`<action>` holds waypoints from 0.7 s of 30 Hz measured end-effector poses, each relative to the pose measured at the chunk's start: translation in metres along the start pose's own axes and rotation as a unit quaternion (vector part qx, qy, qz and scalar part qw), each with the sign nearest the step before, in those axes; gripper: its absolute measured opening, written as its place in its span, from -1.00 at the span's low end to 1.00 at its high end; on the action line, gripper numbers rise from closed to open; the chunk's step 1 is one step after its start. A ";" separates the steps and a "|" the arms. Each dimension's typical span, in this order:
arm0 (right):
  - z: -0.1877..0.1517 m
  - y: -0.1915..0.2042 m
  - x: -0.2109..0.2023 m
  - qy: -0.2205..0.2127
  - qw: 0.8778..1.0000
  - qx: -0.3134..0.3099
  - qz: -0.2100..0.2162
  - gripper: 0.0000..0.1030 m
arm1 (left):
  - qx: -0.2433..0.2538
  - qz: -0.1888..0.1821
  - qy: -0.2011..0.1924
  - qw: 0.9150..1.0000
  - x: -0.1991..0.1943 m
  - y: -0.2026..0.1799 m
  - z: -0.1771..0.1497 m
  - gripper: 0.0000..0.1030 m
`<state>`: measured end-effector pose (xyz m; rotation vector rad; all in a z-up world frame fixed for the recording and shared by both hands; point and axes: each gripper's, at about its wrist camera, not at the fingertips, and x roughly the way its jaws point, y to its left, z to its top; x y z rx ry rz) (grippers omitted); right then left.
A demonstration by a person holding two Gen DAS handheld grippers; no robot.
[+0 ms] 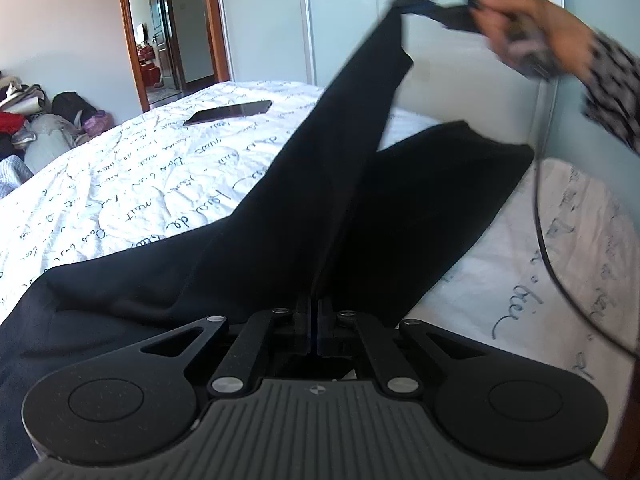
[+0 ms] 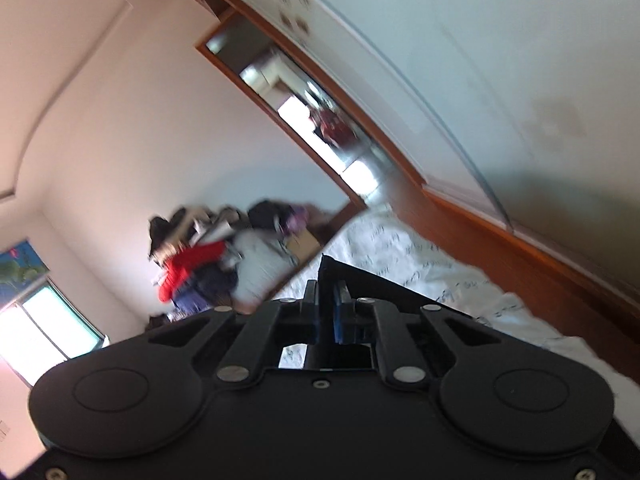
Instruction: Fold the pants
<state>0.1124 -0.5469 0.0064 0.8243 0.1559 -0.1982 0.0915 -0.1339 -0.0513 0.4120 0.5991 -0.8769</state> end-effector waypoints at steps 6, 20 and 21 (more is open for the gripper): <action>-0.035 -0.059 -0.092 0.008 0.995 0.044 -0.092 -0.83 | 0.024 -0.028 0.001 0.999 -0.011 -0.001 -0.007 -0.96; -0.001 -0.027 -0.078 -0.009 0.999 0.012 -0.029 -0.84 | -0.015 -0.037 -0.013 0.999 -0.020 0.016 0.004 -0.95; 0.001 -0.018 -0.079 -0.020 1.000 -0.006 -0.021 -0.84 | -0.015 -0.039 -0.015 0.999 -0.022 0.016 0.004 -0.95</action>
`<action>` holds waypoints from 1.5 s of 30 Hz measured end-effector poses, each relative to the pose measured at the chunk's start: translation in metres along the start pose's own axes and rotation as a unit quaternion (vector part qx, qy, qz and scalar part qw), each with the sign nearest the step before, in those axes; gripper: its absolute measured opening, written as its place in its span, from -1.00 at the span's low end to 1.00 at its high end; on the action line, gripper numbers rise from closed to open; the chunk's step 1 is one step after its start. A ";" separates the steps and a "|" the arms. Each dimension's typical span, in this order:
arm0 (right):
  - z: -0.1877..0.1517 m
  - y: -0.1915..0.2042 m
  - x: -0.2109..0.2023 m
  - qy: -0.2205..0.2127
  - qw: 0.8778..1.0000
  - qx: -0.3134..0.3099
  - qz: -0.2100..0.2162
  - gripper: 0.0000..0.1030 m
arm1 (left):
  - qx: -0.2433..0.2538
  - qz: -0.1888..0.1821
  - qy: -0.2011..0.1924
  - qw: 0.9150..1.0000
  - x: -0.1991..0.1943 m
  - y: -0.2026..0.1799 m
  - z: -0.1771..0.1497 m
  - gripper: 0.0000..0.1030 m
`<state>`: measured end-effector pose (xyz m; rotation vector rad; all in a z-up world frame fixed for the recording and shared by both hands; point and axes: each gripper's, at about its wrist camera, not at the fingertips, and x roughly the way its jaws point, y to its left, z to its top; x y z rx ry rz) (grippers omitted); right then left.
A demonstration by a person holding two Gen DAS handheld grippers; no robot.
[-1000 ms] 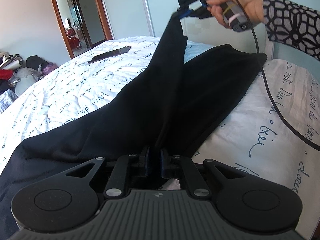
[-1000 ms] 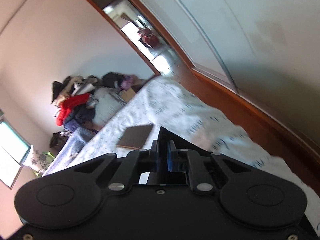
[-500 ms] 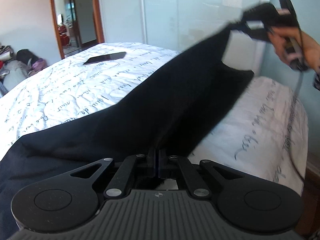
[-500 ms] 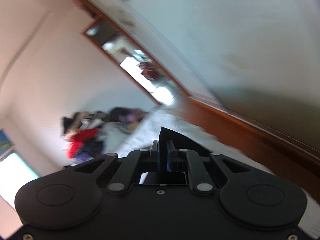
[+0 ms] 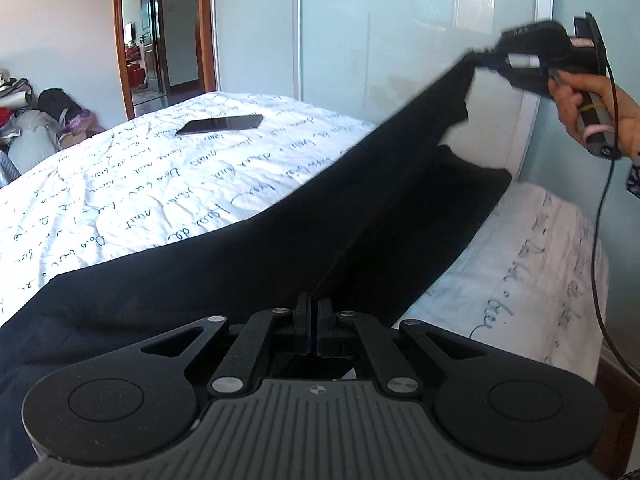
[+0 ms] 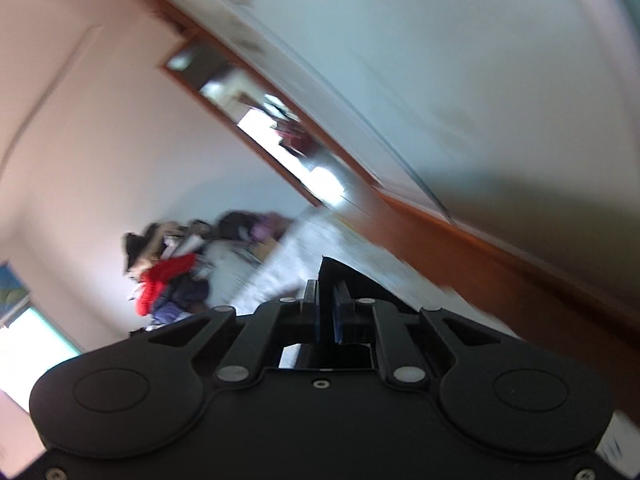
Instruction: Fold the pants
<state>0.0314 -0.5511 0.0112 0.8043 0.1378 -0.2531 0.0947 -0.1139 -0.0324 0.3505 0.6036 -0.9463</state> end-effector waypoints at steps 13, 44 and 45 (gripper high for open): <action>-0.078 -0.094 -0.043 0.092 0.979 0.100 -0.154 -0.85 | 0.071 -0.013 0.054 0.996 0.013 -0.018 -0.017 -0.94; -0.154 0.103 0.066 0.187 0.898 -0.395 -0.052 -0.45 | -0.087 0.100 0.064 0.989 -0.031 0.074 -0.020 -0.09; -0.166 0.115 0.061 0.198 0.893 -0.403 -0.027 -0.45 | -0.101 0.107 0.067 0.987 -0.031 0.081 -0.022 -0.09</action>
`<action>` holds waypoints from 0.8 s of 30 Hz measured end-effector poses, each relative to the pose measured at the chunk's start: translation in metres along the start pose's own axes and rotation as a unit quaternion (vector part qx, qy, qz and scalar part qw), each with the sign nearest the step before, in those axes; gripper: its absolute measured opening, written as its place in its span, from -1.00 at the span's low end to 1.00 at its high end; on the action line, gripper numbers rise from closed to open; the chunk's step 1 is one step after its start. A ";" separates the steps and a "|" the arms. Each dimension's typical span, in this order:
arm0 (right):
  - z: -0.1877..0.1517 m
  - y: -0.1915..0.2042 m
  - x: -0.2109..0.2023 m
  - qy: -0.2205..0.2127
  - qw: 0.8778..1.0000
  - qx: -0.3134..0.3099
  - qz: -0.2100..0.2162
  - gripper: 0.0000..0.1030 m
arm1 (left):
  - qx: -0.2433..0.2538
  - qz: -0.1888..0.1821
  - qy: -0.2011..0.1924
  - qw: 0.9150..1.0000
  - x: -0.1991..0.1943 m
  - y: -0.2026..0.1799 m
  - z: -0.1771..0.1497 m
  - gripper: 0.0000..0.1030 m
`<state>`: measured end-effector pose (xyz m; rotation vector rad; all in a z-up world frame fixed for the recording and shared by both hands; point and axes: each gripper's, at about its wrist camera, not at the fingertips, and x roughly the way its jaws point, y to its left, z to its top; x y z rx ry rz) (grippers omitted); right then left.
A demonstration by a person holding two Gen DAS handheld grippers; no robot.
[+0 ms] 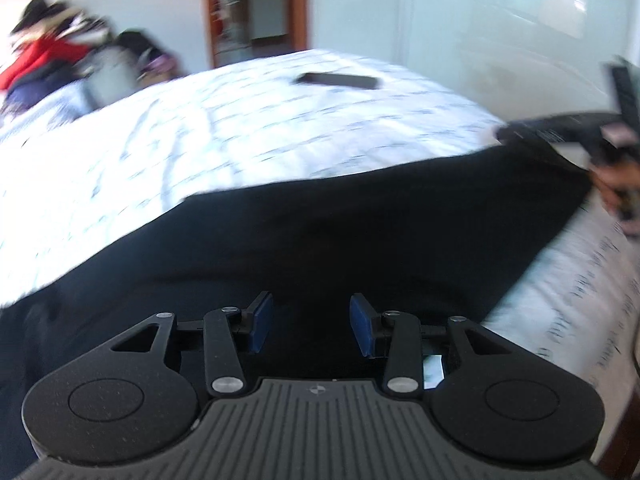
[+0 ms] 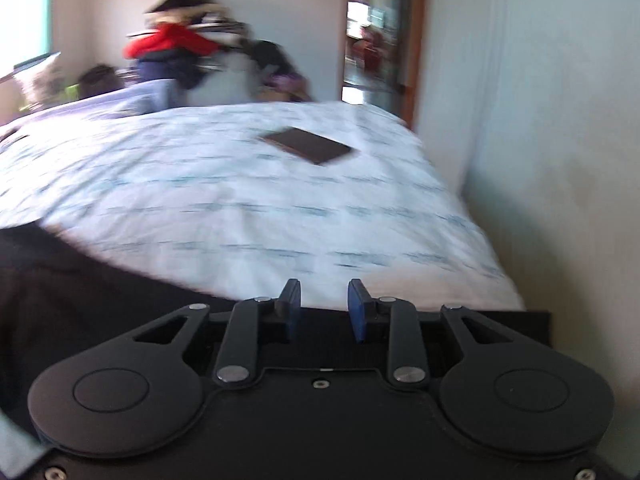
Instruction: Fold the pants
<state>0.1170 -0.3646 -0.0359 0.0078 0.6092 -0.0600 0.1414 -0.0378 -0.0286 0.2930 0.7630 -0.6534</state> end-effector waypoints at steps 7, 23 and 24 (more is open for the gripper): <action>-0.023 0.111 -0.001 0.049 0.975 -0.111 0.184 -0.16 | -0.019 0.033 0.054 0.998 0.003 0.028 -0.018 -0.07; -0.026 0.204 0.008 0.076 0.941 -0.156 0.292 -0.17 | -0.155 0.166 0.020 0.974 -0.057 0.101 -0.051 0.16; -0.032 0.207 0.001 0.070 0.937 -0.173 0.294 -0.17 | -0.157 0.193 0.023 0.968 -0.061 0.108 -0.056 0.17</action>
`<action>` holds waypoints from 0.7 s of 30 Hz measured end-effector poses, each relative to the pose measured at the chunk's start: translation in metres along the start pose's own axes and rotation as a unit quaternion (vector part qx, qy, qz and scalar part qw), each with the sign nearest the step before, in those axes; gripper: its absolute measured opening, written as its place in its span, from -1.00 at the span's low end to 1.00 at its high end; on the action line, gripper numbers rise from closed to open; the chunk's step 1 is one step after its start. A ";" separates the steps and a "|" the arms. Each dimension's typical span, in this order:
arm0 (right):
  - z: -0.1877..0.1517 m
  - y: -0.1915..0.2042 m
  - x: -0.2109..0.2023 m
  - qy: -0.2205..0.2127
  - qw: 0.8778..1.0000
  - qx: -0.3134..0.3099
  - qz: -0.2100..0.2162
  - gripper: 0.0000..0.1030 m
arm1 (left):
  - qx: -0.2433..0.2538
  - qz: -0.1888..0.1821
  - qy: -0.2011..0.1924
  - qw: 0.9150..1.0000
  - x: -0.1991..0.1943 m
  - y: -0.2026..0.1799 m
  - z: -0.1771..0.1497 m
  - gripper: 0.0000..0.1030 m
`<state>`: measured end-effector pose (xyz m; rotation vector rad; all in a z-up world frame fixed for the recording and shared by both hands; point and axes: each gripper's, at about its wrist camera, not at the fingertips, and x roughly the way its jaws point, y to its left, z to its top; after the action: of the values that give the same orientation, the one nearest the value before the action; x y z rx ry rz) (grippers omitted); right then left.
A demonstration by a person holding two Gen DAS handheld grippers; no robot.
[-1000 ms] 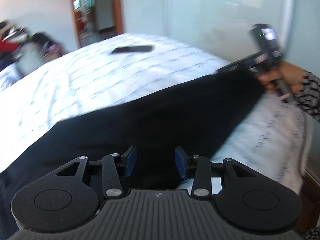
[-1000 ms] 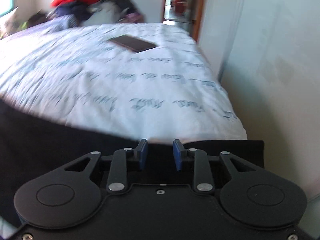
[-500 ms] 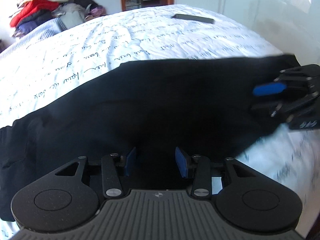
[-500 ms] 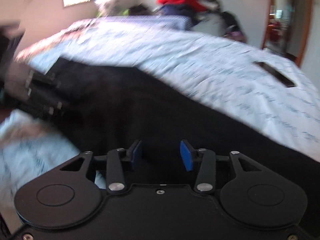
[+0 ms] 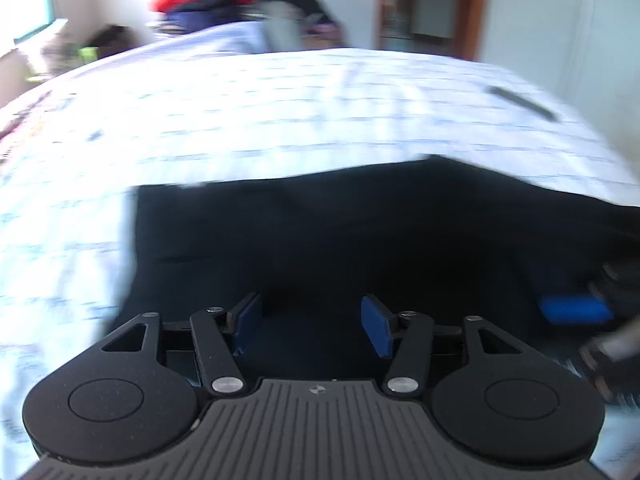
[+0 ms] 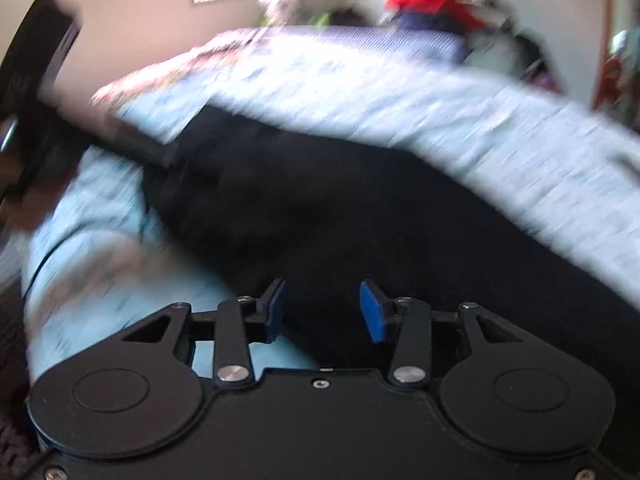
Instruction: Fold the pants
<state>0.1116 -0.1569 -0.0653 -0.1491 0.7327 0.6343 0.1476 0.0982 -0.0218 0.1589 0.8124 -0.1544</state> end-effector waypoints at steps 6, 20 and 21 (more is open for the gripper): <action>0.022 0.019 -0.018 -0.033 0.999 -0.022 -0.023 -0.18 | -0.133 0.100 -0.008 0.986 -0.014 0.089 -0.003 0.29; 0.095 0.197 0.114 -0.082 0.935 -0.344 -0.014 -0.35 | -0.226 0.178 -0.028 0.957 -0.059 0.168 -0.028 0.56; 0.097 0.204 0.121 -0.078 0.930 -0.358 -0.021 -0.39 | -0.230 0.184 -0.029 0.955 -0.061 0.173 -0.032 0.57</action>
<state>0.1160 0.0990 -0.0557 -0.7766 0.3141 0.8412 0.1184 0.2783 0.0153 -0.1369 0.7264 0.3800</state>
